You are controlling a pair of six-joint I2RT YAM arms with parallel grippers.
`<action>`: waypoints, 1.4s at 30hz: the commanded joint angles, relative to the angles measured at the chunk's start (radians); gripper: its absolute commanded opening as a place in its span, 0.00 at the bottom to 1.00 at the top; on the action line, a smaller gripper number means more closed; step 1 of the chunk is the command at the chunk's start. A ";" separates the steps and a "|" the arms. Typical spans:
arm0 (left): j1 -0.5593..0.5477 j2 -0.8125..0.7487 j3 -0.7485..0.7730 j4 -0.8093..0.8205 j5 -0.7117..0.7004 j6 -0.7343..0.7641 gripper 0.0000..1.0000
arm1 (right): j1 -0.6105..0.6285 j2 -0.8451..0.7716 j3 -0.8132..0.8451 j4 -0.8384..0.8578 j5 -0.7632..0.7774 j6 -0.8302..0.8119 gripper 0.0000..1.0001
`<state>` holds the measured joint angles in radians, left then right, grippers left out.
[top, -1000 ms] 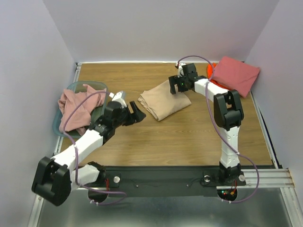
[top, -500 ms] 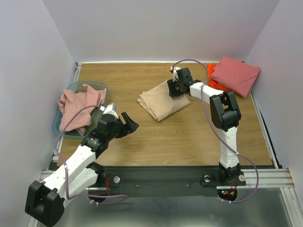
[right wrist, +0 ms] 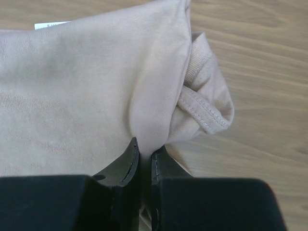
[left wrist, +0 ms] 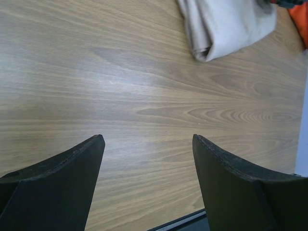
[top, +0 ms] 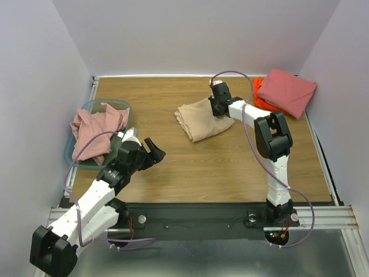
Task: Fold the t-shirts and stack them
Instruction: Neatly place the folded tshirt to the corner
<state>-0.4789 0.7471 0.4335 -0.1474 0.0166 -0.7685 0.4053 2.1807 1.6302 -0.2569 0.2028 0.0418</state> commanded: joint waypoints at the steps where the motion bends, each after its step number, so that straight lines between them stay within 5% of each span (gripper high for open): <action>1: -0.006 0.003 0.034 -0.026 -0.061 -0.008 0.85 | -0.034 -0.081 0.077 -0.012 0.283 0.068 0.00; 6: -0.006 0.003 0.050 -0.049 -0.076 -0.015 0.85 | -0.063 -0.073 0.175 -0.012 0.467 0.101 0.00; 18: -0.006 -0.055 0.051 -0.080 -0.075 -0.023 0.85 | -0.178 0.019 0.444 -0.012 0.572 0.001 0.00; 29: -0.004 -0.042 0.070 -0.089 -0.076 -0.014 0.85 | -0.312 0.037 0.586 -0.012 0.482 -0.131 0.00; 42: -0.006 0.011 0.116 -0.086 -0.096 0.015 0.85 | -0.434 -0.029 0.615 -0.012 0.337 -0.045 0.00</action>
<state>-0.4789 0.7460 0.5056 -0.2512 -0.0544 -0.7765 -0.0067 2.2391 2.1792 -0.3225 0.5640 -0.0216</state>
